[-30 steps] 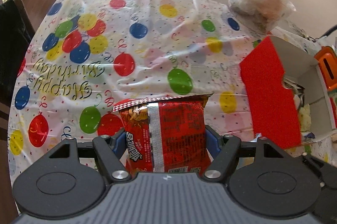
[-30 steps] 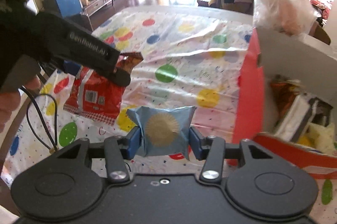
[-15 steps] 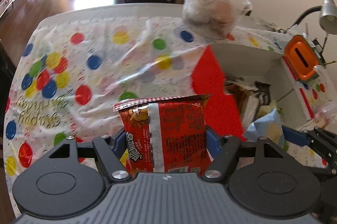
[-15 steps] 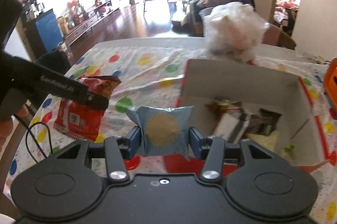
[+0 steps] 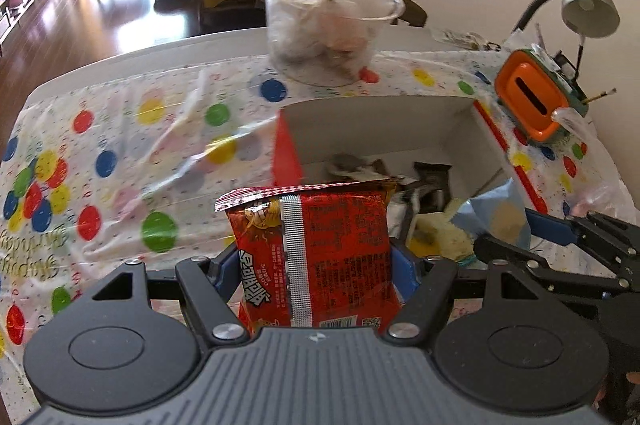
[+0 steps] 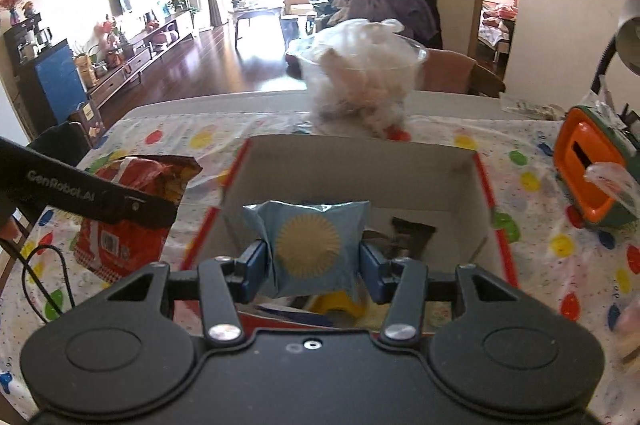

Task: Organize snacks
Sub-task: 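Carry the red chip bag and blue cookie packet into the box and open both grippers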

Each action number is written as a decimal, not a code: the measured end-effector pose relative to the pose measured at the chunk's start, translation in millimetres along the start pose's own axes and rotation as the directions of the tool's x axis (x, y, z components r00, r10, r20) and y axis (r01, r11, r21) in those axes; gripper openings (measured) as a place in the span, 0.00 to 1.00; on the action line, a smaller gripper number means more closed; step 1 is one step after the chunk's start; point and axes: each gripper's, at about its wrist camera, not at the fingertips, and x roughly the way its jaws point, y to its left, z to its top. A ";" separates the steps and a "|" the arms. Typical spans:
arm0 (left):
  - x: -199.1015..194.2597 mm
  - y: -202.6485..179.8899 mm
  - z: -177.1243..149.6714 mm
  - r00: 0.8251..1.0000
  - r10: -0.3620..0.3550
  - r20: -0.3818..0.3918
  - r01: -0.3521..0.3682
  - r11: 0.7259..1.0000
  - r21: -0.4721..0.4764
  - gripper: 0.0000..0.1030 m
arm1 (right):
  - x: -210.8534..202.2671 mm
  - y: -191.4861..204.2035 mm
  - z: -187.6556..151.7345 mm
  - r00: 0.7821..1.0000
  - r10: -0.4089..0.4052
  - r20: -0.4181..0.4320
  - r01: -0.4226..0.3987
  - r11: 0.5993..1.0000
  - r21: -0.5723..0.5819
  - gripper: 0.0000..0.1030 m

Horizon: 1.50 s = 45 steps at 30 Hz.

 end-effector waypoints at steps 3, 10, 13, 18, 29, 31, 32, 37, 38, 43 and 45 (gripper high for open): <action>9.9 -20.0 4.0 1.000 0.003 -0.020 -0.002 1.000 0.019 0.71 | 5.4 -20.0 -1.0 1.000 -0.011 -0.026 0.012 1.000 0.008 0.47; 46.2 -57.6 18.1 0.996 0.033 -0.083 -0.030 0.999 0.039 0.71 | 25.1 -60.8 -2.1 0.994 -0.030 -0.107 0.035 0.998 0.046 0.47; 62.8 -66.0 25.3 0.993 0.060 -0.105 -0.057 0.998 0.036 0.71 | 35.0 -71.1 -0.6 0.991 -0.037 -0.132 0.043 0.998 0.042 0.47; 78.7 -73.7 38.8 0.989 0.092 -0.114 -0.088 0.995 0.035 0.71 | 47.0 -79.4 2.2 0.988 -0.042 -0.152 0.045 0.999 0.013 0.47; 120.5 -82.1 46.0 0.977 0.123 -0.174 -0.115 0.992 0.055 0.71 | 82.6 -82.9 6.8 0.976 -0.010 -0.219 0.002 0.999 -0.033 0.47; 125.9 -80.8 43.8 0.974 0.126 -0.186 -0.118 0.992 0.055 0.71 | 87.8 -80.1 4.0 0.972 -0.010 -0.233 -0.002 0.999 -0.052 0.47; 128.1 -80.5 42.5 0.974 0.123 -0.192 -0.115 0.992 0.055 0.71 | 89.9 -79.0 2.3 0.971 -0.009 -0.239 -0.005 0.998 -0.057 0.47; 136.4 -79.3 37.5 0.968 0.130 -0.217 -0.120 0.991 0.058 0.71 | 96.0 -76.2 -6.1 0.965 -0.005 -0.263 -0.012 0.998 -0.066 0.48; 138.4 -78.8 36.7 0.967 0.130 -0.221 -0.120 0.991 0.056 0.71 | 96.4 -76.0 -7.2 0.964 -0.008 -0.266 -0.010 0.998 -0.068 0.49; 140.4 -79.5 32.4 0.967 0.129 -0.218 -0.119 0.991 0.057 0.71 | 96.1 -78.3 -11.6 0.963 0.003 -0.271 -0.020 0.998 -0.060 0.53; 140.3 -79.9 30.3 0.967 0.125 -0.220 -0.116 0.992 0.055 0.71 | 95.5 -78.0 -11.9 0.962 0.010 -0.273 -0.027 0.998 -0.060 0.56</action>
